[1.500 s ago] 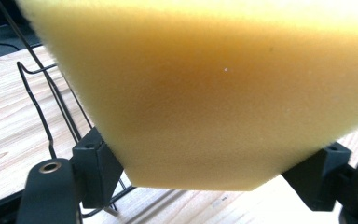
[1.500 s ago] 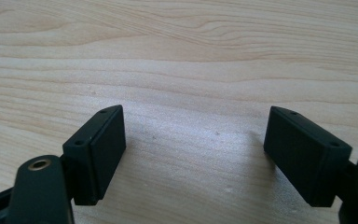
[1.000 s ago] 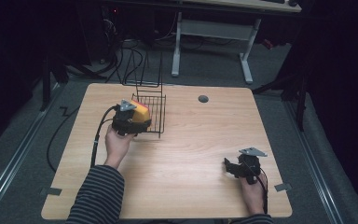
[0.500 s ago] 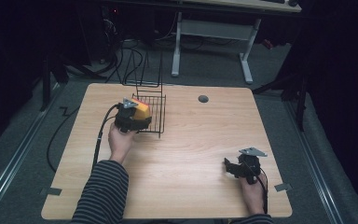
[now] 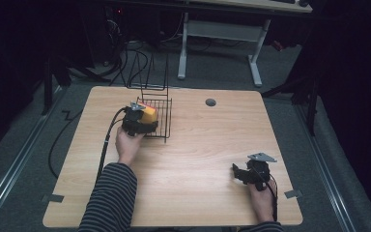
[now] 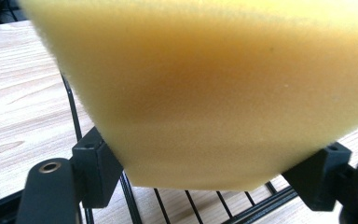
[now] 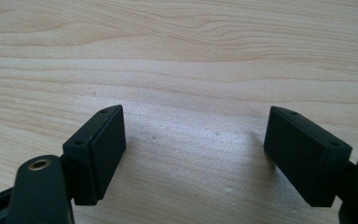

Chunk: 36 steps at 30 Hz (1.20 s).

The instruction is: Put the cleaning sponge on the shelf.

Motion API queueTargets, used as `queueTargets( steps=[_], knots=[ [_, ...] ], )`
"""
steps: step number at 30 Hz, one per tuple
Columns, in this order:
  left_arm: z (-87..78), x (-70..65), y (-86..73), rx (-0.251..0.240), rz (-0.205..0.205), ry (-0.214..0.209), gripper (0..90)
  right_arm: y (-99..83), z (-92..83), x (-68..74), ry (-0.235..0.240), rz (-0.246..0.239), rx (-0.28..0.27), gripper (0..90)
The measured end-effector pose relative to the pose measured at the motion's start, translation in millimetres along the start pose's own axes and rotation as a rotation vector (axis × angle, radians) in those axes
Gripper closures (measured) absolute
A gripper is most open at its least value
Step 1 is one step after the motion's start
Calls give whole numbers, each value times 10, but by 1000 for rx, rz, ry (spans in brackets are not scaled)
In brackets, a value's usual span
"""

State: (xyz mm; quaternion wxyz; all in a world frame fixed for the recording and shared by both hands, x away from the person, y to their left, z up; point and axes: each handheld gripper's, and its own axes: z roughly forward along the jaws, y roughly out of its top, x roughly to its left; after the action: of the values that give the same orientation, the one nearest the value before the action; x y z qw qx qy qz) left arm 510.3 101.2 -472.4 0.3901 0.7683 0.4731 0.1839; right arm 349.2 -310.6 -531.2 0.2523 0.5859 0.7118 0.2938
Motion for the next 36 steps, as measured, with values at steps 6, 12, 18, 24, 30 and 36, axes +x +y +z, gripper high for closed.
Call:
queueTargets(
  steps=[6,12,18,24,30,36],
  knots=[
    [33,-5,-5,-1,-3,5,236,0,0,0,0,0,0,209],
    [80,10,-22,12,-9,13,236,0,0,0,0,0,0,209],
    [94,10,-27,14,-5,14,234,0,0,0,0,0,0,209],
    [101,4,-27,12,-13,20,229,0,0,1,0,0,0,209],
    [99,12,-27,12,-17,14,220,0,0,1,0,1,0,209],
    [106,6,-33,14,-13,18,202,0,0,1,0,0,0,209]
  ],
)
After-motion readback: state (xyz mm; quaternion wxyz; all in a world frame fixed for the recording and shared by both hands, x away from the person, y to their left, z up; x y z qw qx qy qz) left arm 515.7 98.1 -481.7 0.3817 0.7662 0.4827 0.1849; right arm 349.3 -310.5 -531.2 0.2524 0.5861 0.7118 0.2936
